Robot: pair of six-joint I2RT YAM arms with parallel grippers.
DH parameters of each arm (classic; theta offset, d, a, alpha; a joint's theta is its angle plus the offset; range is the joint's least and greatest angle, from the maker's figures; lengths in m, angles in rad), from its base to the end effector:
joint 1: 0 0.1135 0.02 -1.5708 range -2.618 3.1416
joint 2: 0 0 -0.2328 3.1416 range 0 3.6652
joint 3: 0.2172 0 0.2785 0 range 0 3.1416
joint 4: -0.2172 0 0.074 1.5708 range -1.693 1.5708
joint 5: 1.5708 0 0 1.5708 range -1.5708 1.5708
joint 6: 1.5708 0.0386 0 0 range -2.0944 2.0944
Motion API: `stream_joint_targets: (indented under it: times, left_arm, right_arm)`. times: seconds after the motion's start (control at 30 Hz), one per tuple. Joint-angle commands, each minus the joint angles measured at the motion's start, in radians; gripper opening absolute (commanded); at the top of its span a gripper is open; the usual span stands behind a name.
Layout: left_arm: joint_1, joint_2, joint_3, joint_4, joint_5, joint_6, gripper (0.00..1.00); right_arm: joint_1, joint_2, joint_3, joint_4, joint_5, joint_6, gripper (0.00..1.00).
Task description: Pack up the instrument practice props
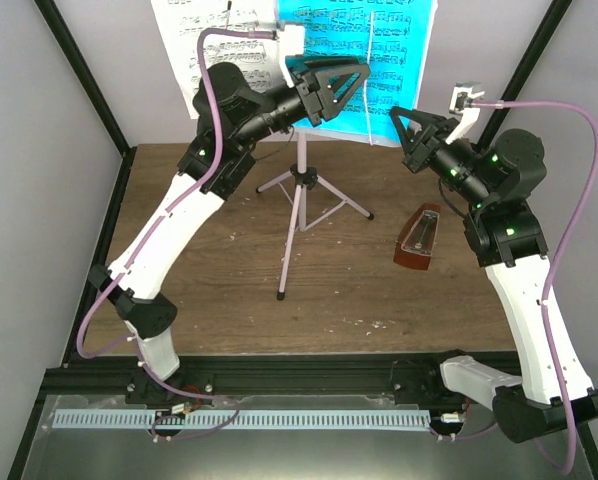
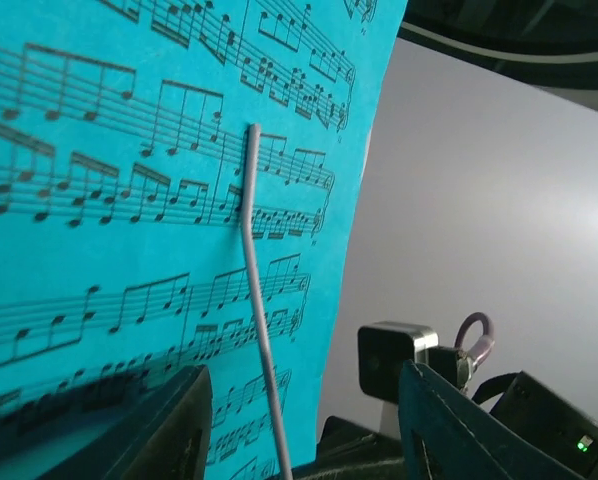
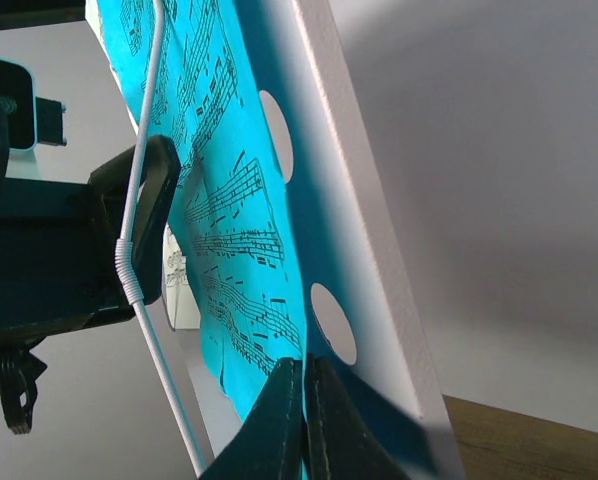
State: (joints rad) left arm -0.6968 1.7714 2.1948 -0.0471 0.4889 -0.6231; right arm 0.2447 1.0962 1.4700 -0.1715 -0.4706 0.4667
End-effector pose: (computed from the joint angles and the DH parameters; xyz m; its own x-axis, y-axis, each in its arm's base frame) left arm 0.2876 -0.2643 0.5478 -0.2973 -0.4230 -0.8560 0.8966 0.1845 -0.4026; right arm 0.2394 0.0778 0.4975 -0.1170 0.3841 -0.9158 -0.6654 0.6543 0.3594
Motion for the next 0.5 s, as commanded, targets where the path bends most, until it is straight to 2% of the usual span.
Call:
stream_joint_targets:
  times: [0.0, 0.27, 0.3, 0.37, 0.4, 0.47]
  left_arm:
    - [-0.007, 0.065, 0.097, -0.019, 0.047, -0.022, 0.49]
    - [-0.010, 0.085, 0.113, -0.005, 0.042, -0.016, 0.35]
    - [-0.010, 0.086, 0.114, -0.001, 0.043, -0.015, 0.30]
    - [-0.010, 0.086, 0.113, 0.007, 0.052, -0.008, 0.07]
    - [-0.010, 0.086, 0.114, 0.007, 0.053, 0.002, 0.00]
    - [-0.010, 0.084, 0.109, 0.009, 0.060, 0.023, 0.00]
  right_arm:
    - [0.006, -0.019, 0.007, 0.018, -0.005, -0.010, 0.01]
    - [0.006, -0.027, 0.004, 0.014, -0.002, -0.014, 0.01]
    - [0.007, -0.028, 0.004, 0.014, -0.001, -0.014, 0.01]
    - [0.006, -0.029, 0.003, 0.014, 0.001, -0.013, 0.01]
    - [0.006, -0.030, 0.002, 0.014, 0.000, -0.013, 0.01]
    - [0.006, -0.034, 0.000, 0.013, 0.008, -0.012, 0.01]
